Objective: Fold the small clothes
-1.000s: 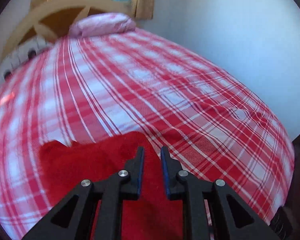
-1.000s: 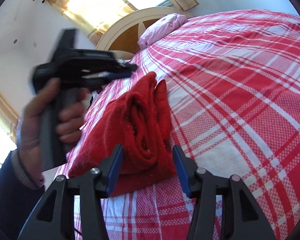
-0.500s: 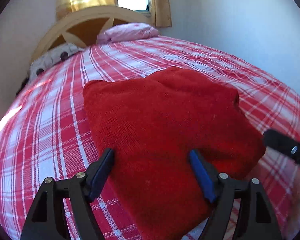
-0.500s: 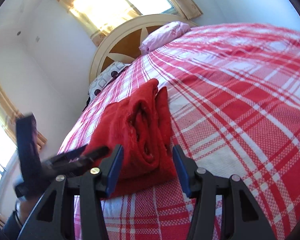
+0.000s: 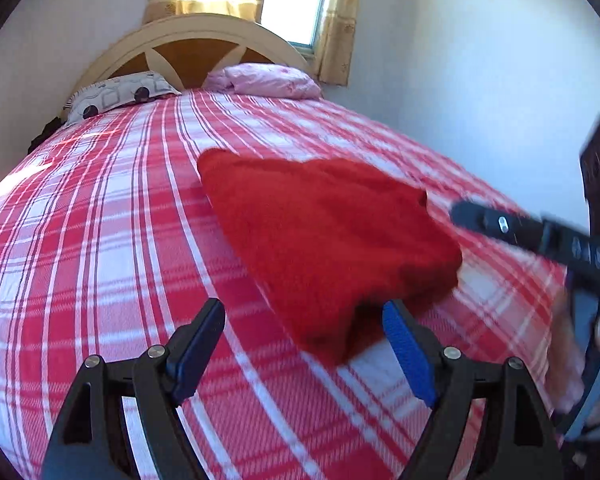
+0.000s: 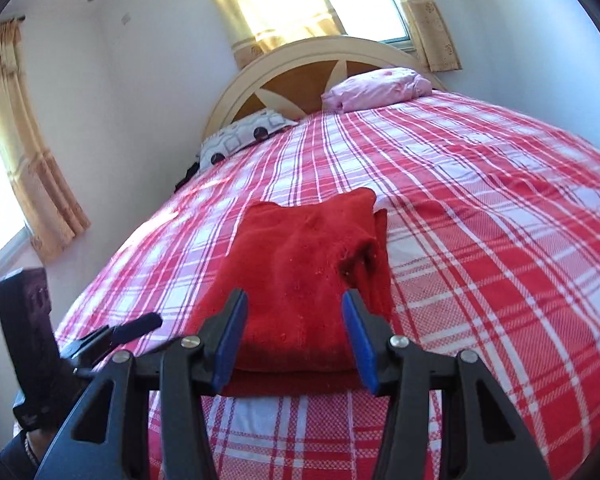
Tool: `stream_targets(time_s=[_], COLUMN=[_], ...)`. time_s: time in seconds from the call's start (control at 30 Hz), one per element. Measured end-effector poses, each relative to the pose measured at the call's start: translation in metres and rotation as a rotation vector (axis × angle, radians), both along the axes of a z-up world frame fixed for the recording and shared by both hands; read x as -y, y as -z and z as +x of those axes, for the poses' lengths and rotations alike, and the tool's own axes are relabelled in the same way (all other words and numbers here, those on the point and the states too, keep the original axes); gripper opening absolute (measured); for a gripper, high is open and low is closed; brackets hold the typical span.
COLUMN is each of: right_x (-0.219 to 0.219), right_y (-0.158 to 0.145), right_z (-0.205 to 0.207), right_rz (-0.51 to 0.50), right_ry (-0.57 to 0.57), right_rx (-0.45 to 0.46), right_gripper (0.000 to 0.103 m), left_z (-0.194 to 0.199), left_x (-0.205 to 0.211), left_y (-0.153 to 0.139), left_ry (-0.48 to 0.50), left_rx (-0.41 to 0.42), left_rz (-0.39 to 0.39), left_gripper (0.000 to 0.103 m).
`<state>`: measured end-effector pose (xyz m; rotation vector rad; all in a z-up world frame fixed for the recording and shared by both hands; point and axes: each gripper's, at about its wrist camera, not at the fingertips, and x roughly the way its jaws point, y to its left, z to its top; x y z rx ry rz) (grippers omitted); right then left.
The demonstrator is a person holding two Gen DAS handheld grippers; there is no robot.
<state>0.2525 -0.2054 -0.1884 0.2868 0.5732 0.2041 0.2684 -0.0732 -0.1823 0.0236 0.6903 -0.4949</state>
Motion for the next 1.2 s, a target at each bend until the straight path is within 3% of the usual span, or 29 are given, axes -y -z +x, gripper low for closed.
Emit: stream_targets(time_s=[0.13, 0.23, 0.33, 0.47, 0.63, 0.7, 0.83, 0.9, 0.93, 1.0, 1.07, 1.2], right_x=[0.006, 0.010, 0.007, 0.004, -0.001, 0.003, 0.002, -0.001, -0.002, -0.002, -0.001, -0.004], right_y=[0.013, 0.024, 0.026, 0.025, 0.026, 0.027, 0.023, 0.020, 0.020, 0.022, 0.025, 0.038], right_z=[0.007, 0.016, 0.022, 0.025, 0.022, 0.022, 0.020, 0.020, 0.021, 0.022, 0.025, 0.032], right_rz=[0.011, 0.028, 0.032, -0.019, -0.074, -0.070, -0.057, -0.074, -0.082, -0.112, -0.134, -0.182], right_ry=[0.016, 0.027, 0.002, -0.009, -0.013, -0.006, -0.011, -0.018, -0.021, -0.013, -0.005, 0.008], right_rx=[-0.069, -0.132, -0.151, -0.156, -0.152, -0.153, -0.140, -0.139, -0.142, -0.154, -0.180, -0.230], right_gripper=[0.052, 0.050, 0.040, 0.016, 0.012, 0.012, 0.012, 0.011, 0.011, 0.010, 0.010, 0.010], left_z=[0.004, 0.021, 0.028, 0.024, 0.021, 0.019, 0.027, 0.036, 0.040, 0.044, 0.037, 0.031], left_x=[0.020, 0.021, 0.013, 0.011, 0.002, 0.007, 0.025, 0.022, 0.012, -0.017, -0.036, -0.034], left_y=[0.014, 0.021, 0.025, 0.023, 0.020, 0.020, 0.022, 0.026, 0.027, 0.034, 0.040, 0.041], left_ry=[-0.038, -0.093, -0.120, -0.145, -0.191, -0.161, -0.129, -0.215, -0.262, -0.313, -0.306, -0.301], left_rx=[-0.013, -0.062, -0.095, -0.077, -0.083, -0.079, -0.096, -0.106, -0.131, -0.208, -0.233, -0.219], left_rz=[0.175, 0.205, 0.154, 0.124, 0.066, 0.044, 0.088, 0.134, 0.122, 0.018, -0.060, -0.028], left_gripper=[0.082, 0.082, 0.082, 0.082, 0.082, 0.082, 0.082, 0.082, 0.083, 0.086, 0.086, 0.086])
